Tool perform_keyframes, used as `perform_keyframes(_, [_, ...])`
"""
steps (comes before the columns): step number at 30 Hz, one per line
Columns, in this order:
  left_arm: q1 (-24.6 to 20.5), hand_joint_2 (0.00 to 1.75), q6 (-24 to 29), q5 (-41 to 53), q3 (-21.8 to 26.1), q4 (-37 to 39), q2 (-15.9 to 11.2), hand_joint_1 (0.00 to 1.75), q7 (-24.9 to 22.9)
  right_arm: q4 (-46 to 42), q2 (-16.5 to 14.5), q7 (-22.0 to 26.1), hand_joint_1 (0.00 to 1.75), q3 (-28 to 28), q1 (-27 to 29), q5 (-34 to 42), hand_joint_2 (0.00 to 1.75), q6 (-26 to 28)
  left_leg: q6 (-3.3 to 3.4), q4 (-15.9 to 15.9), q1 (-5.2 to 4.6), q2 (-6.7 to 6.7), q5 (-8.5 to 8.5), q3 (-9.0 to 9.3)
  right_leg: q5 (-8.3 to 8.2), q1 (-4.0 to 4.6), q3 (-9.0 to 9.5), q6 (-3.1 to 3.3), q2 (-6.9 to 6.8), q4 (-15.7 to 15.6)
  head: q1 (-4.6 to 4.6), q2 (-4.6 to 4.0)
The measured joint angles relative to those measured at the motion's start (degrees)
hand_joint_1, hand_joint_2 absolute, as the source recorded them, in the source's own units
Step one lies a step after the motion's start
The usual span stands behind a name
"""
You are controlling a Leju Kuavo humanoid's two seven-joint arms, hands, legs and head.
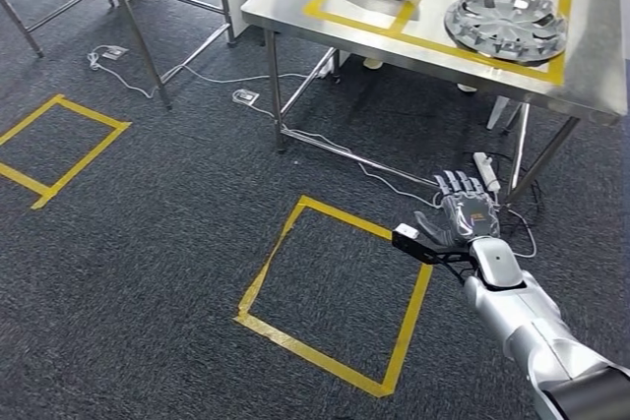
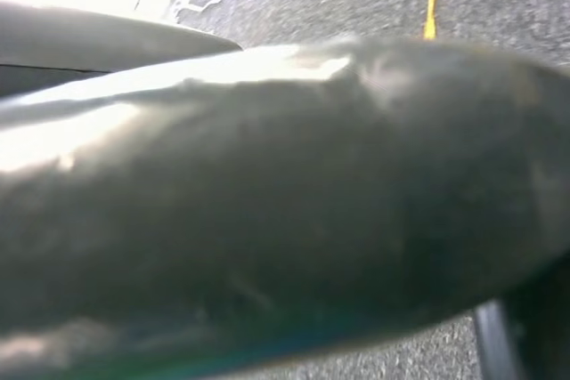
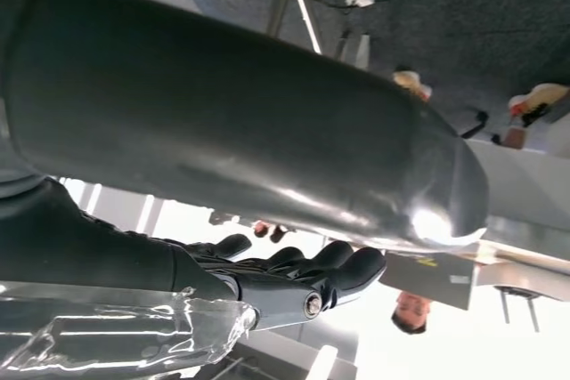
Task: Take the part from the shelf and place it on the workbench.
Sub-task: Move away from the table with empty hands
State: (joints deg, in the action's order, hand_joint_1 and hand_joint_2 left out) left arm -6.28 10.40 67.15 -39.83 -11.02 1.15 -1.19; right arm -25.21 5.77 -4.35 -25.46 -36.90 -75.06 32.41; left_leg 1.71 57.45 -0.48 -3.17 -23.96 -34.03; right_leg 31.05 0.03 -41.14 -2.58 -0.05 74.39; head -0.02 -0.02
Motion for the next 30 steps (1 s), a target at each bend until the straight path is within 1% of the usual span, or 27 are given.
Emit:
perform_keyframes(1, [0.00,0.00,0.15,-0.02,0.02,0.00,0.07,0.00,0.02,0.01,0.10,-0.02,0.00,0.19,0.18,0.12,0.00,0.07,-0.05,0.00,0.00,-0.83,0.06,0.04,-2.08,0.00,1.47,0.22,0.47,-3.33,-0.01,0.00])
perform_keyframes(2, [0.01,0.00,0.33,-0.04,0.04,0.00,0.16,0.00,0.02,0.01,0.29,-0.04,0.00,0.39,0.32,0.24,0.00,0.22,-0.14,0.00,0.06,-1.57,0.13,0.04,-4.04,-0.05,3.34,0.49,1.79,-7.47,-0.02,0.00])
perform_keyframes(3, [-0.01,0.00,0.52,-0.07,0.07,0.00,0.21,0.00,0.04,0.01,0.55,-0.04,0.00,0.63,0.51,0.38,0.00,0.49,-0.32,0.06,0.11,-2.32,0.22,-0.10,-5.38,-0.18,5.21,0.69,3.22,-11.32,-0.04,0.00])
perform_keyframes(4, [-0.01,0.00,0.69,-0.13,0.13,0.00,0.25,0.00,0.08,0.00,0.88,-0.05,0.00,0.91,0.78,0.51,0.00,0.76,-0.61,0.06,0.25,-3.02,0.39,-0.35,-6.02,-0.22,6.48,0.83,4.42,-13.88,-0.06,0.00])
perform_keyframes(5, [-0.01,0.00,0.81,-0.22,0.22,0.00,0.25,0.00,0.14,-0.01,1.18,-0.04,0.00,1.16,1.11,0.62,0.00,0.99,-0.98,0.02,0.46,-3.74,0.60,-0.66,-6.06,-0.22,7.12,0.94,5.15,-15.12,-0.07,0.00])
perform_keyframes(7, [-0.01,0.00,0.92,-0.39,0.44,0.00,0.16,0.00,0.28,-0.03,1.48,-0.01,0.00,1.54,1.61,0.71,0.00,1.16,-1.78,-0.27,0.72,-4.92,1.02,-1.08,-6.17,-0.19,7.50,1.19,4.24,-15.77,-0.09,0.00])
perform_keyframes(8, [0.00,0.00,0.95,-0.44,0.53,0.00,0.14,0.00,0.33,-0.07,1.50,0.03,0.00,1.65,1.72,0.72,0.00,1.17,-2.09,-0.20,0.61,-4.32,0.89,-1.21,-6.37,-0.30,7.70,1.40,3.58,-16.18,-0.13,0.00])
perform_keyframes(9, [0.00,0.00,0.94,-0.45,0.60,0.00,0.09,0.00,0.37,-0.10,1.54,0.06,0.00,1.75,1.79,0.72,0.00,1.20,-2.40,0.67,0.42,-2.90,0.16,-1.66,-6.56,-0.44,7.96,1.68,2.87,-16.64,-0.34,0.00])
perform_keyframes(11, [-0.16,0.00,0.94,-0.49,0.72,0.00,-0.04,0.00,0.48,-0.16,1.69,0.10,0.00,1.95,2.04,0.72,0.00,1.23,-3.01,5.94,0.12,0.79,-3.00,-4.06,-6.76,-0.55,8.31,2.04,1.28,-17.19,-0.73,0.00])
perform_keyframes(12, [-0.33,0.00,0.94,-0.51,0.78,0.00,-0.12,0.00,0.56,-0.16,1.80,0.09,0.00,2.04,2.22,0.72,0.00,1.23,-3.31,9.74,0.14,1.80,-4.81,-5.75,-6.74,-0.56,8.34,2.14,0.39,-17.25,-0.88,0.00])
perform_keyframes(13, [-0.50,0.00,0.95,-0.54,0.83,0.00,-0.17,0.00,0.64,-0.16,1.89,0.10,0.00,2.10,2.40,0.72,0.00,1.23,-3.56,12.89,0.20,2.20,-5.99,-7.05,-6.71,-0.59,8.35,2.14,-0.53,-17.25,-0.86,0.00])
perform_keyframes(14, [-0.62,0.00,0.95,-0.55,0.86,0.00,-0.19,0.00,0.69,-0.16,1.95,0.10,0.00,2.15,2.53,0.72,0.00,1.23,-3.78,14.57,0.26,2.40,-6.27,-7.57,-6.66,-0.63,8.34,2.11,-1.40,-17.24,-0.87,0.00])
perform_keyframes(15, [-0.63,0.00,0.94,-0.55,0.86,0.00,-0.21,0.00,0.73,-0.16,1.97,0.11,0.00,2.18,2.62,0.72,0.00,1.23,-3.99,14.06,0.36,2.59,-5.48,-6.98,-6.61,-0.72,8.35,2.03,-2.20,-17.20,-0.87,0.00])
perform_keyframes(16, [-0.55,0.00,0.93,-0.52,0.85,0.00,-0.23,0.00,0.68,-0.17,1.96,0.11,0.00,2.18,2.66,0.72,0.00,1.23,-4.17,11.57,0.49,2.98,-3.91,-5.40,-6.53,-0.84,8.40,1.87,-2.93,-17.13,-0.87,0.00])
perform_keyframes(18, [-0.27,0.00,0.87,-0.44,0.83,0.00,-0.20,0.00,0.57,-0.18,2.04,0.15,0.00,2.21,2.64,0.72,0.00,1.24,-4.57,4.19,0.51,5.55,-0.91,-1.36,-6.19,-0.76,8.38,1.23,-4.26,-16.65,-1.08,0.00])
perform_keyframes(19, [-0.13,0.00,0.83,-0.39,0.82,0.00,-0.19,0.00,0.53,-0.19,2.15,0.15,0.00,2.26,2.63,0.72,0.00,1.25,-4.28,1.63,0.41,6.75,-0.28,-0.18,-6.03,-0.52,8.28,0.89,-4.90,-16.41,-1.22,0.00])
perform_keyframes(20, [0.01,0.00,0.80,-0.37,0.82,0.00,-0.18,0.00,0.53,-0.19,2.28,0.15,0.00,2.30,2.62,0.73,0.00,1.25,-3.88,0.24,0.29,7.54,-0.21,0.27,-5.89,-0.22,8.19,0.64,-5.59,-16.23,-1.23,0.00])
perform_keyframes(21, [0.14,0.00,0.78,-0.37,0.82,0.00,-0.19,0.00,0.53,-0.19,2.38,0.13,0.00,2.34,2.62,0.74,0.00,1.25,-3.31,-0.05,0.12,7.45,-0.43,0.13,-5.80,0.01,8.18,0.49,-6.33,-16.18,-1.21,0.00])
perform_keyframes(22, [0.28,0.00,0.79,-0.37,0.82,0.00,-0.24,0.00,0.53,-0.19,2.42,0.11,0.00,2.34,2.61,0.74,0.00,1.25,-2.59,-0.01,0.16,6.63,-0.41,-0.06,-5.70,0.05,8.32,0.36,-7.08,-16.27,-1.03,0.00])
perform_keyframes(23, [0.42,0.00,0.82,-0.40,0.82,0.00,-0.24,0.00,0.53,-0.19,2.42,0.11,0.00,2.34,2.59,0.73,0.00,1.24,-2.22,-0.08,0.19,5.88,-0.35,-0.11,-5.33,-0.10,8.35,0.14,-6.94,-16.06,-0.88,0.00])
perform_keyframes(24, [0.47,0.00,0.86,-0.45,0.83,0.00,-0.22,0.00,0.53,-0.21,2.41,0.10,0.00,2.33,2.60,0.74,0.00,1.24,-1.86,-0.10,0.22,5.14,-0.27,-0.11,-4.54,-0.31,8.07,-0.11,-5.86,-15.17,-0.83,0.00])
perform_keyframes(25, [0.48,0.00,0.97,-0.51,0.83,0.00,-0.19,0.00,0.52,-0.22,2.43,0.04,0.00,2.38,2.70,0.82,0.00,1.23,-1.51,-0.13,0.28,4.40,-0.18,-0.09,-3.20,-0.47,7.15,-0.32,-4.18,-13.00,-0.78,0.00])
perform_keyframes(26, [0.51,0.00,1.18,-0.57,0.84,0.00,-0.15,0.00,0.48,-0.26,2.50,-0.07,0.00,2.55,3.00,0.98,0.00,1.23,-1.24,-0.15,0.30,3.67,-0.13,-0.08,-1.44,-0.54,5.60,-0.43,-2.19,-9.61,-0.68,0.00])
perform_keyframes(27, [0.56,0.00,1.42,-0.65,0.86,0.00,-0.14,0.00,0.40,-0.32,2.62,-0.22,0.00,2.82,3.57,1.23,0.00,1.25,-1.02,-0.15,0.28,2.87,-0.11,-0.08,0.34,-0.49,3.70,-0.37,-0.88,-5.53,-0.62,0.00])
perform_keyframes(28, [0.67,0.00,1.69,-0.73,0.90,0.00,-0.13,0.00,0.28,-0.41,2.76,-0.42,0.00,3.22,4.46,1.56,0.00,1.28,-0.87,-0.15,0.24,2.00,-0.10,-0.07,1.63,-0.39,1.78,-0.26,-0.30,-1.74,-0.57,0.00])
perform_keyframes(29, [0.81,0.00,1.94,-0.84,0.95,0.00,-0.10,0.00,0.12,-0.52,2.92,-0.59,0.00,3.67,5.57,1.88,0.00,1.33,-0.78,-0.15,0.19,1.07,-0.11,-0.04,2.00,-0.29,0.46,-0.10,-0.10,0.50,-0.56,0.00])
perform_keyframes(30, [0.93,0.00,2.19,-0.93,1.02,0.00,-0.06,0.00,-0.03,-0.67,3.07,-0.77,0.00,4.17,6.78,2.24,0.00,1.49,-0.74,-0.15,0.17,0.14,-0.11,0.01,1.27,-0.22,0.10,0.12,0.00,0.58,-0.55,0.00])
